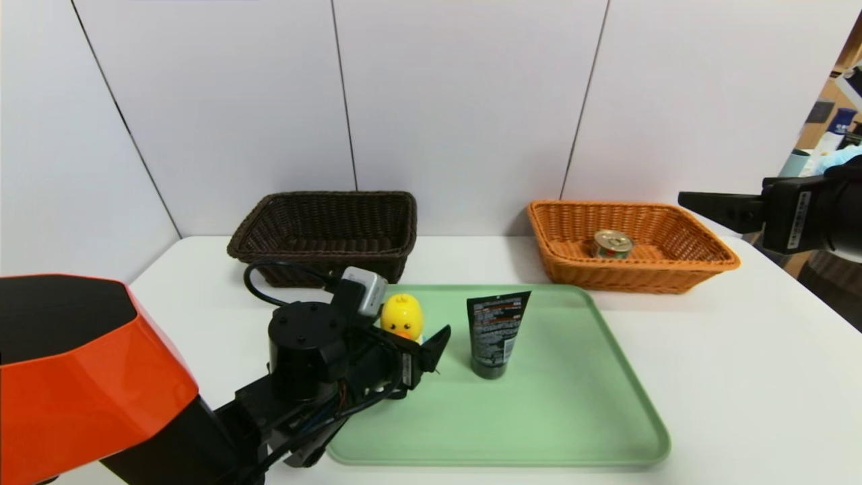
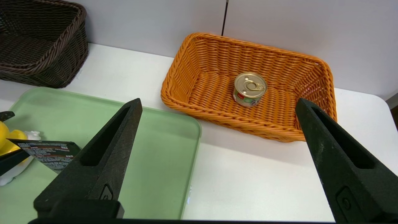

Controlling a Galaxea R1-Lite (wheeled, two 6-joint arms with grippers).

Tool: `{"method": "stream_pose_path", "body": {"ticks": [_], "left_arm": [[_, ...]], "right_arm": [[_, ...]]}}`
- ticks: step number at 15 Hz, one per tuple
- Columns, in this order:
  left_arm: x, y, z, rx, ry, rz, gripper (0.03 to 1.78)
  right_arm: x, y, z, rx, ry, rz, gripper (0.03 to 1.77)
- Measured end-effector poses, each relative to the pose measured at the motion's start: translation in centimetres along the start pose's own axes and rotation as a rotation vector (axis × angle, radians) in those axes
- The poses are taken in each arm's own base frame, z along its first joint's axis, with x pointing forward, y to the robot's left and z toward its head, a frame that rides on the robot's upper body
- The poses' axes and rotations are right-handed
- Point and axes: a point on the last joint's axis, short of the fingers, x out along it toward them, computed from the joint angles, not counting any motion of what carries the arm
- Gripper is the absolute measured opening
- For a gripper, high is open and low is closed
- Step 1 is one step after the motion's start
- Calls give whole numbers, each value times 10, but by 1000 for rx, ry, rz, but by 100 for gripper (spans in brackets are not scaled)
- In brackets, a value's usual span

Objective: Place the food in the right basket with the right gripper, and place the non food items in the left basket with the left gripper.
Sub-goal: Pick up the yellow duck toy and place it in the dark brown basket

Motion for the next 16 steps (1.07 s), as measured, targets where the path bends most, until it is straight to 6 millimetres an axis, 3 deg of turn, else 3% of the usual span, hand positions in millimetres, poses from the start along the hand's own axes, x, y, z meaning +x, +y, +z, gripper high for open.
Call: {"method": "stream_pose_path", "body": {"ticks": [16], "left_arm": [[0, 1, -5, -21, -8, 20, 169]], "right_arm": [[-4, 0, -9, -3, 20, 2, 170]]}}
